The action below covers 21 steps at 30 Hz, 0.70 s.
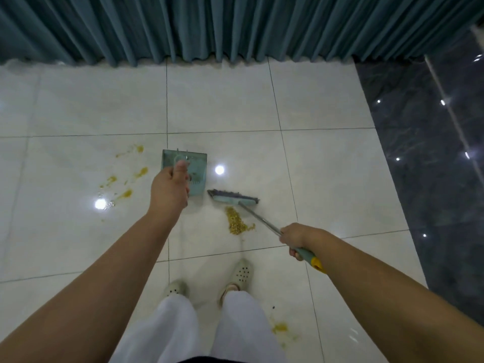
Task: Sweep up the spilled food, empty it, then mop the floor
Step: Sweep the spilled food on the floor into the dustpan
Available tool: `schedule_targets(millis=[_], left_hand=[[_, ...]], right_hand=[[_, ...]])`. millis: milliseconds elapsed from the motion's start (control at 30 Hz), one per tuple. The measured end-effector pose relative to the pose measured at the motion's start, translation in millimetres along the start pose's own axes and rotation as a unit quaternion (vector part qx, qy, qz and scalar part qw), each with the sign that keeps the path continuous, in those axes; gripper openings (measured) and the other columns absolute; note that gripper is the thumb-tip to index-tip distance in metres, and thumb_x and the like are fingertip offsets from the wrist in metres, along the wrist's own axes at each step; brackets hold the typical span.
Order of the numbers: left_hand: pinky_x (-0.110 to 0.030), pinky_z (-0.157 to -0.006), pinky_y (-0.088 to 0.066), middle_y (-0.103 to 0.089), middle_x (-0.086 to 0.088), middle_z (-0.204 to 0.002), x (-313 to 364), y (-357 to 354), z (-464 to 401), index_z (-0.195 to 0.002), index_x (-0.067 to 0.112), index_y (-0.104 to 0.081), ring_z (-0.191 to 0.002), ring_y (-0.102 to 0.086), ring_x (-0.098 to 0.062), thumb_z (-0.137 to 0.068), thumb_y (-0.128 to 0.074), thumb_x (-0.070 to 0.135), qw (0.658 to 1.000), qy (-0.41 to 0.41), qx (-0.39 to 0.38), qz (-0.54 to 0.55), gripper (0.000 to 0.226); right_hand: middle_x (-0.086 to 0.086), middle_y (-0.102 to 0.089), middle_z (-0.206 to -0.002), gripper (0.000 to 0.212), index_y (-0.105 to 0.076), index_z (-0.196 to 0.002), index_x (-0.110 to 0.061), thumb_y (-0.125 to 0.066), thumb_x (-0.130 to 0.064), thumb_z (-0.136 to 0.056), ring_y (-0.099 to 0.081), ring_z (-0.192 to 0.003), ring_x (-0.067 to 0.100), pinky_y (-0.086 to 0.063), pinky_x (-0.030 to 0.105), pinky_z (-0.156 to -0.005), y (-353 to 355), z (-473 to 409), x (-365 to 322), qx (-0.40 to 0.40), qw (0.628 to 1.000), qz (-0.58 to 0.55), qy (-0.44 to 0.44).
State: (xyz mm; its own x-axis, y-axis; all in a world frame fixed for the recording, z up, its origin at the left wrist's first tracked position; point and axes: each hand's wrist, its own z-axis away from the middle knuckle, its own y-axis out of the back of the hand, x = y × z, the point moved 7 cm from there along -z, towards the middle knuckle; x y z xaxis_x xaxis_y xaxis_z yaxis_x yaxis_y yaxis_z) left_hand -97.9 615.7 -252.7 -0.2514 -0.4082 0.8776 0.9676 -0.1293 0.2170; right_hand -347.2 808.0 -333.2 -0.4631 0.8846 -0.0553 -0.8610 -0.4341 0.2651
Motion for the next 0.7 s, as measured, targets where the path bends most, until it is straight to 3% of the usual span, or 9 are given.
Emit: schedule_targets(millis=[100, 400, 533, 700], left_hand=[[-0.016, -0.034, -0.031, -0.046, -0.002, -0.060, -6, 18, -1, -0.075, 0.013, -0.050, -0.042, -0.037, -0.010, -0.097, -0.041, 0.045, 1.000, 0.007, -0.022, -0.001, 0.040], [-0.019, -0.039, -0.032, -0.045, -0.004, -0.059, -25, 68, 5, -0.072, 0.011, -0.049, -0.044, -0.039, -0.014, -0.098, -0.039, 0.045, 0.996, 0.002, -0.081, -0.029, 0.044], [-0.020, -0.040, -0.033, -0.045, -0.005, -0.059, -30, 80, 17, -0.070, 0.010, -0.047, -0.045, -0.040, -0.014, -0.098, -0.037, 0.045, 0.993, -0.022, -0.099, -0.067, 0.046], [-0.023, -0.046, -0.039, -0.049, -0.006, -0.065, -36, 82, 35, -0.085, 0.005, -0.053, -0.056, -0.047, -0.018, -0.098, -0.037, 0.047, 0.989, -0.009, -0.117, -0.085, 0.047]], right_hand=[[0.013, -0.045, -0.069, 0.012, -0.046, -0.100, -0.003, -0.036, -0.009, -0.100, -0.041, -0.051, 0.019, -0.035, 0.019, -0.040, -36, 5, 4, 0.007, 1.000, -0.025, -0.015], [0.012, -0.045, -0.070, 0.032, -0.044, -0.130, -0.004, -0.034, -0.009, -0.101, -0.039, -0.052, 0.019, -0.033, 0.023, -0.043, -125, 43, 17, 0.053, 0.994, -0.073, -0.057], [0.011, -0.044, -0.070, 0.028, -0.046, -0.124, -0.001, -0.036, -0.009, -0.100, -0.039, -0.051, 0.018, -0.034, 0.019, -0.039, -150, 60, 29, 0.067, 0.990, -0.101, -0.070], [0.012, -0.049, -0.072, 0.028, -0.047, -0.126, -0.003, -0.041, -0.014, -0.100, -0.041, -0.049, 0.015, -0.036, 0.016, -0.037, -164, 79, 59, 0.080, 0.963, -0.236, -0.101]])
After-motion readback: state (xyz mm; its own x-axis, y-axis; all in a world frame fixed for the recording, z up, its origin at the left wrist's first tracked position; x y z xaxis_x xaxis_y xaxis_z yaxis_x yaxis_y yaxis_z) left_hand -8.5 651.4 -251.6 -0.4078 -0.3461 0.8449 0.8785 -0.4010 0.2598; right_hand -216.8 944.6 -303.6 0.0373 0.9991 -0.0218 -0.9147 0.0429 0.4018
